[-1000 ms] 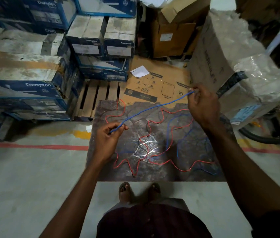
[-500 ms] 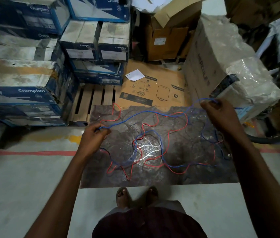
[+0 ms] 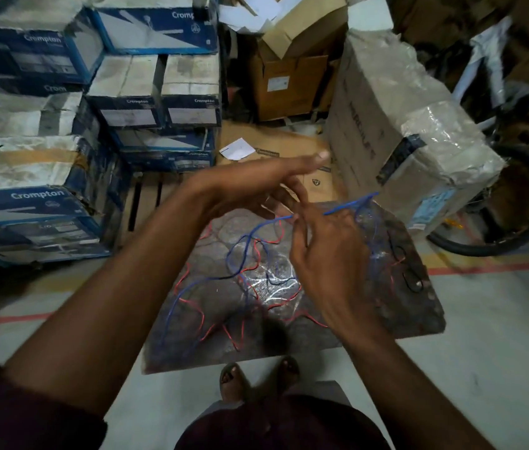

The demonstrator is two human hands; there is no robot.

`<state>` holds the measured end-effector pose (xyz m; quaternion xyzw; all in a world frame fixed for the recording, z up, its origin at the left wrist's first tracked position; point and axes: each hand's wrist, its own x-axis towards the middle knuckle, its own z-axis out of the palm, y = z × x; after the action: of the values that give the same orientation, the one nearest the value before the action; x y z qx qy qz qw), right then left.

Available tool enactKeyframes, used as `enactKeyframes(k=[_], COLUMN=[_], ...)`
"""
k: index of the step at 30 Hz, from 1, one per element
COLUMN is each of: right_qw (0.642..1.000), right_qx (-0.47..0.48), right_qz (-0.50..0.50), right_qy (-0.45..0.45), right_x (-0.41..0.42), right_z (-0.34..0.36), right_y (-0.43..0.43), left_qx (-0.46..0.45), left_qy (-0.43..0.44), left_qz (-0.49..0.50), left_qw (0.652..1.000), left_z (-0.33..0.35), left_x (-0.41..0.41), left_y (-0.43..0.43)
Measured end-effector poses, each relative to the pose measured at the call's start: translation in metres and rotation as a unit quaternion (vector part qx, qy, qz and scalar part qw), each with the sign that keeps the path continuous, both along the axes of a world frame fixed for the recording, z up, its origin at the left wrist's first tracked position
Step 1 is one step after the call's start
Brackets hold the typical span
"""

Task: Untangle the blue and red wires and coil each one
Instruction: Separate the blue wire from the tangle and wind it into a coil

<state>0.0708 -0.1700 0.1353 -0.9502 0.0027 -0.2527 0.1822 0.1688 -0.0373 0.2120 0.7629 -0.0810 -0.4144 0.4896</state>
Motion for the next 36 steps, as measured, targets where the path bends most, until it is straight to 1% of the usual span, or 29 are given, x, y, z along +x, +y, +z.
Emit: enactKeyframes(k=[2, 4, 5, 7, 8, 9, 10, 11, 12, 13, 14, 15, 16, 17, 18, 19, 20, 21, 22, 23, 24, 25, 26, 27, 29, 30, 31, 34, 36], right_qw=[1.000, 0.999, 0.998, 0.996, 0.995, 0.996, 0.996, 0.993, 0.982, 0.958, 0.918, 0.862, 0.783, 0.676, 0.558, 0.455, 0.378, 0.331, 0.304, 0.287, 0.274, 0.268, 0.267, 0.276, 0.324, 0.350, 0.372, 0.451, 0.514], right_qx=[-0.005, -0.001, -0.012, -0.038, -0.040, -0.036, -0.019, 0.022, 0.098, 0.210, 0.343, 0.482, 0.610, 0.723, 0.807, 0.862, 0.900, 0.925, 0.940, 0.950, 0.955, 0.955, 0.953, 0.950, 0.934, 0.925, 0.916, 0.876, 0.839], right_qz=[-0.007, -0.006, -0.008, -0.015, -0.015, -0.001, 0.029, 0.078, 0.135, 0.175, 0.174, 0.126, 0.049, -0.021, -0.064, -0.082, -0.081, -0.079, -0.080, -0.088, -0.103, -0.123, -0.137, -0.144, -0.131, -0.108, -0.081, -0.028, -0.022], right_qy=[0.018, 0.040, 0.055, 0.083, 0.087, 0.081, 0.077, 0.082, 0.087, 0.092, 0.095, 0.095, 0.107, 0.142, 0.182, 0.207, 0.200, 0.169, 0.129, 0.090, 0.057, 0.034, 0.025, 0.030, 0.077, 0.105, 0.128, 0.165, 0.178], right_x=[0.002, 0.002, 0.000, -0.001, 0.000, 0.000, 0.000, -0.002, -0.004, -0.009, -0.014, -0.016, -0.014, -0.008, -0.001, 0.005, 0.010, 0.017, 0.023, 0.030, 0.035, 0.039, 0.042, 0.044, 0.044, 0.044, 0.043, 0.043, 0.045], right_z=[-0.009, -0.015, -0.018, -0.022, -0.025, -0.031, -0.037, -0.046, -0.055, -0.064, -0.070, -0.076, -0.083, -0.090, -0.096, -0.102, -0.106, -0.111, -0.110, -0.112, -0.111, -0.113, -0.115, -0.119, -0.125, -0.127, -0.129, -0.117, -0.101], right_y=[-0.004, -0.005, -0.002, 0.008, 0.011, 0.013, 0.012, 0.008, 0.003, -0.002, -0.007, -0.015, -0.025, -0.038, -0.052, -0.065, -0.078, -0.090, -0.100, -0.110, -0.119, -0.129, -0.139, -0.149, -0.164, -0.169, -0.170, -0.162, -0.150], left_qx=[0.109, 0.156, 0.161, 0.150, 0.140, 0.120, 0.095, 0.069, 0.050, 0.038, 0.027, 0.016, 0.006, -0.003, -0.017, -0.035, -0.052, -0.063, -0.064, -0.060, -0.053, -0.046, -0.043, -0.050, -0.091, -0.104, -0.099, -0.029, -0.004], left_qy=[-0.059, -0.113, -0.112, -0.079, -0.078, -0.085, -0.095, -0.112, -0.133, -0.150, -0.164, -0.178, -0.191, -0.198, -0.200, -0.198, -0.193, -0.188, -0.185, -0.183, -0.182, -0.181, -0.176, -0.163, -0.132, -0.126, -0.131, -0.156, -0.163], left_qz=[-0.066, -0.114, -0.145, -0.195, -0.193, -0.171, -0.133, -0.092, -0.058, -0.029, -0.005, 0.017, 0.034, 0.048, 0.056, 0.061, 0.066, 0.073, 0.082, 0.093, 0.106, 0.125, 0.159, 0.206, 0.288, 0.311, 0.326, 0.318, 0.281], left_qw=[0.990, 0.975, 0.970, 0.966, 0.968, 0.974, 0.982, 0.987, 0.988, 0.988, 0.986, 0.984, 0.981, 0.979, 0.978, 0.978, 0.978, 0.978, 0.977, 0.977, 0.976, 0.974, 0.971, 0.964, 0.944, 0.936, 0.931, 0.935, 0.946], left_z=[0.004, 0.003, 0.001, -0.006, -0.013, -0.019, -0.024, -0.027, -0.028, -0.028, -0.029, -0.030, -0.031, -0.033, -0.035, -0.036, -0.040, -0.044, -0.048, -0.053, -0.058, -0.062, -0.067, -0.071, -0.079, -0.083, -0.087, -0.106, -0.118], left_x=[0.007, 0.008, 0.007, 0.002, 0.000, -0.002, -0.003, -0.004, -0.004, -0.005, -0.004, -0.004, -0.004, -0.005, -0.007, -0.010, -0.014, -0.017, -0.019, -0.021, -0.024, -0.026, -0.028, -0.029, -0.031, -0.032, -0.034, -0.036, -0.038], left_y=[-0.022, -0.039, -0.047, -0.065, -0.072, -0.078, -0.081, -0.083, -0.082, -0.080, -0.076, -0.070, -0.065, -0.060, -0.057, -0.054, -0.051, -0.047, -0.043, -0.037, -0.031, -0.024, -0.016, -0.007, 0.011, 0.019, 0.026, 0.035, 0.035])
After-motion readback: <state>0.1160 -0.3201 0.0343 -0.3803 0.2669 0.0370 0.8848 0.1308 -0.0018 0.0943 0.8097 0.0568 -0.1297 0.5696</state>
